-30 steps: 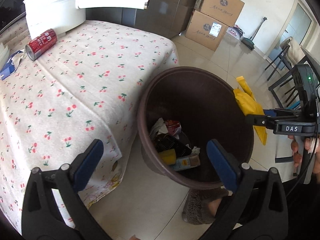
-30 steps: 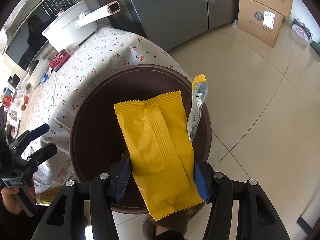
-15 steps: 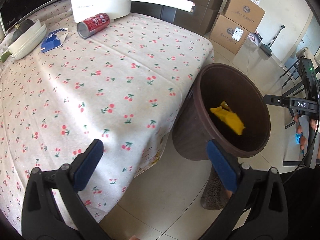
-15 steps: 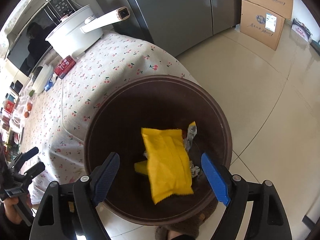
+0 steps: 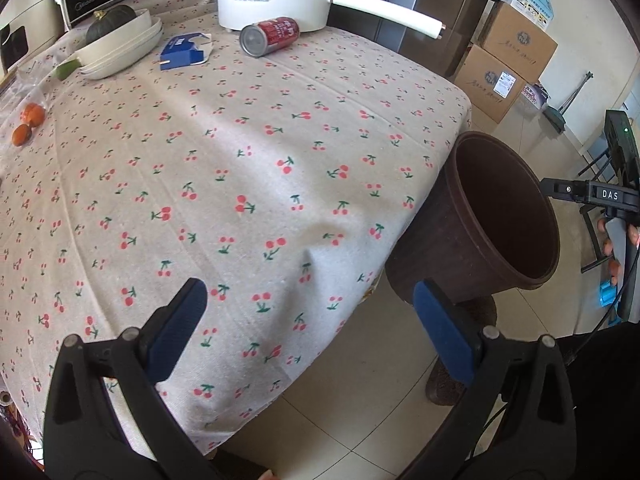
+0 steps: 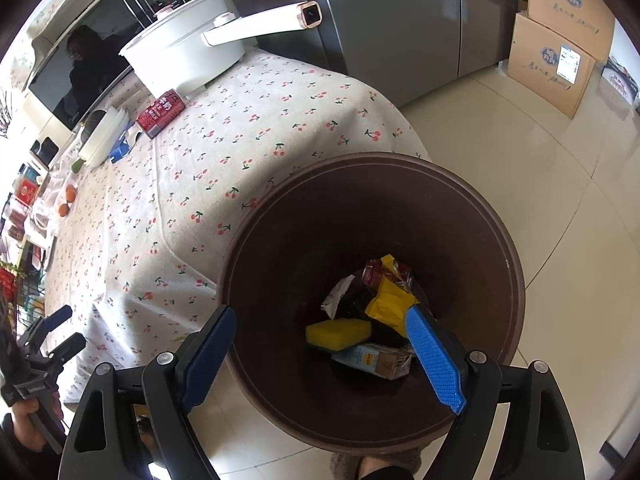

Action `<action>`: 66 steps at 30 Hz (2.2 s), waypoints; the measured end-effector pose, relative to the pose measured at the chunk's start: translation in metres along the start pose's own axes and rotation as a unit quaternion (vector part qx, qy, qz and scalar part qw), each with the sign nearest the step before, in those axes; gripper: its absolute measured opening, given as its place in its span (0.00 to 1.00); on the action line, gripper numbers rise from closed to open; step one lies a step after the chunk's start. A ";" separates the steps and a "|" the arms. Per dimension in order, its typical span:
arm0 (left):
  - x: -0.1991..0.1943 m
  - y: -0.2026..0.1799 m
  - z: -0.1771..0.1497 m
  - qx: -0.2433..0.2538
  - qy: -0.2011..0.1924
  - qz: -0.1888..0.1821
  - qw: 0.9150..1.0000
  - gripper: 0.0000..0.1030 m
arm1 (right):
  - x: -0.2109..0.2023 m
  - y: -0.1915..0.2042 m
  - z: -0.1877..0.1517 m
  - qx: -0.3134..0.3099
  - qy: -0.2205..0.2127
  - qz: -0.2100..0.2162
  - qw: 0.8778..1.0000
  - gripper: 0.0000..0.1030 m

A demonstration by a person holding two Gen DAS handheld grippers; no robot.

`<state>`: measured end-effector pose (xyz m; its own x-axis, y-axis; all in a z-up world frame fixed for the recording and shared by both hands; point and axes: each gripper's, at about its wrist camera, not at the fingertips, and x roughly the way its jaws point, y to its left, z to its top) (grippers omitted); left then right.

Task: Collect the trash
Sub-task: 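Move both grippers back over the table toward the red Drink Milk can, then close the right gripper around the red Drink Milk can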

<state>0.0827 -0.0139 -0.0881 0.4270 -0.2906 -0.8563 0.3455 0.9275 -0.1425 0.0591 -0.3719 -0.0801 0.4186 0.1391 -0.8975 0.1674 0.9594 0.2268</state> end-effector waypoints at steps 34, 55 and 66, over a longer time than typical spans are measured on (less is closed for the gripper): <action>0.000 0.129 0.044 -0.068 0.008 0.079 0.995 1.00 | 0.063 0.180 0.102 -0.044 -0.037 0.001 0.998 1.00; 0.040 0.200 0.065 -0.113 -0.037 0.148 0.982 1.00 | 0.180 0.265 0.232 0.061 -0.081 0.068 0.992 1.00; 0.063 0.184 0.112 -0.106 -0.025 0.144 0.984 0.99 | 0.206 0.244 0.240 0.077 -0.033 0.098 0.992 0.56</action>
<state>0.2669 0.1124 -0.1131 0.5233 -0.0155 -0.8520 0.0242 0.9997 -0.0033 0.4003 -0.1684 -0.1187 0.5126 0.2978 -0.8053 0.2102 0.8658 0.4540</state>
